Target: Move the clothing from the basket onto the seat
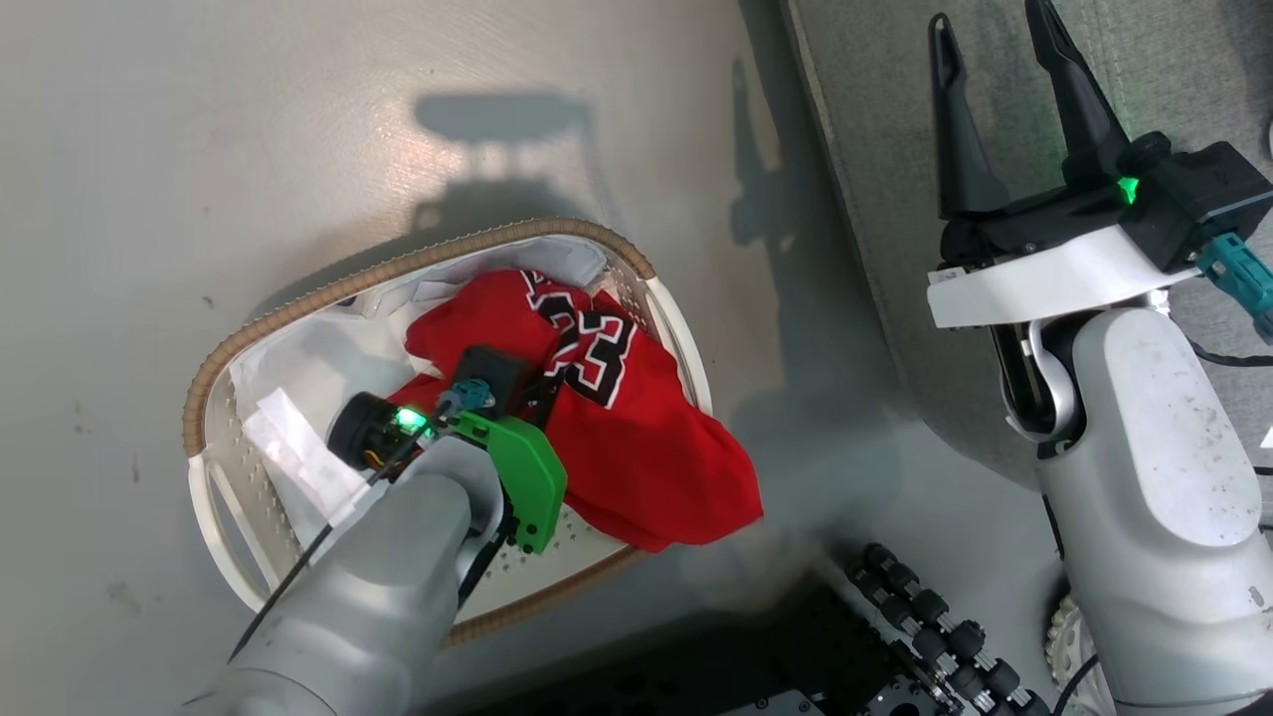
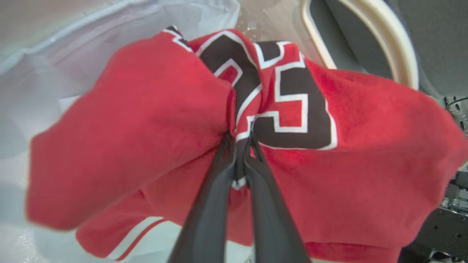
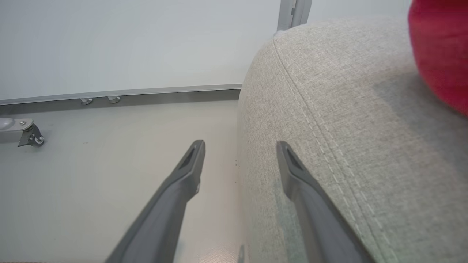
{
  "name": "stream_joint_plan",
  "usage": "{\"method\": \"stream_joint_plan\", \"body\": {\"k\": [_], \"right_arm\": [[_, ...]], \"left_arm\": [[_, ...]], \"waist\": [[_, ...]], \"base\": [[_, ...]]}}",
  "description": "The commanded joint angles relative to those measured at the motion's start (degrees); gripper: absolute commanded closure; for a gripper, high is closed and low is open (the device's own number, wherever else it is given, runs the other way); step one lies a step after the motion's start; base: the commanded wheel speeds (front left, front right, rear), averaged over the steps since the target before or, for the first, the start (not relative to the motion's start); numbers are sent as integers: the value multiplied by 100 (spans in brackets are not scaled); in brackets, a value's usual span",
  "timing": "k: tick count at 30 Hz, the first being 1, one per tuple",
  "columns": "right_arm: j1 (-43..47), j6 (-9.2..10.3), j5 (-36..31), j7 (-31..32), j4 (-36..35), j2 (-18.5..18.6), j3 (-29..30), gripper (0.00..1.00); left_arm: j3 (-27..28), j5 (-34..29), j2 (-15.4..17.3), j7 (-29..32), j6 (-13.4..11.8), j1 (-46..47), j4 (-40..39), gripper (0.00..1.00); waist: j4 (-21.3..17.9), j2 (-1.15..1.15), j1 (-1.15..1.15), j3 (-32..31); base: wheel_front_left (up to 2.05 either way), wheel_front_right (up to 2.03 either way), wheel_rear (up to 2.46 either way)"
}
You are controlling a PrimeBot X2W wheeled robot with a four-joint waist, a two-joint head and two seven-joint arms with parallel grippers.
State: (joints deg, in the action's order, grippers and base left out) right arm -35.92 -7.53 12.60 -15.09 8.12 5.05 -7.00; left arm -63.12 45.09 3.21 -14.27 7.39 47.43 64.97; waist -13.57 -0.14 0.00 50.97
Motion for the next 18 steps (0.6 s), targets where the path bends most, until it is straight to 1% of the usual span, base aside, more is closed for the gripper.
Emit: {"method": "stream_joint_plan", "body": {"k": [1, 4, 7, 12, 13, 18], "right_arm": [[-71, 8, 60, -10, 33, -12, 1, 0], [-78, 8, 89, -10, 119, -43, -58, 0], [-49, 8, 118, -10, 198, -79, -162, 0], [76, 8, 152, -10, 369, -107, -337, 0], [116, 8, 165, -10, 413, -109, -375, 0], [355, 8, 201, -10, 618, -72, -564, 0]], "left_arm": [[-45, 70, 82, -50, 14, 118, 0, 100], [17, 286, 110, -89, 14, 43, -48, 100], [218, 366, 234, -95, 14, 43, -268, 100], [701, 62, 423, -93, 14, -288, -840, 100], [834, -63, 481, -94, 14, -366, -979, 100], [1529, -539, 569, -96, 14, -921, -1662, 100]], "waist": [[-5, 14, 0, -93], [23, 14, 0, -336], [60, 14, 0, -626], [159, 14, 0, -1188], [183, 14, 0, -1319], [359, 14, 0, -1977]], "base": [[0, 0, 0], [0, 0, 0], [0, 0, 0], [0, 0, 0], [0, 0, 0], [0, 0, 0]]}}
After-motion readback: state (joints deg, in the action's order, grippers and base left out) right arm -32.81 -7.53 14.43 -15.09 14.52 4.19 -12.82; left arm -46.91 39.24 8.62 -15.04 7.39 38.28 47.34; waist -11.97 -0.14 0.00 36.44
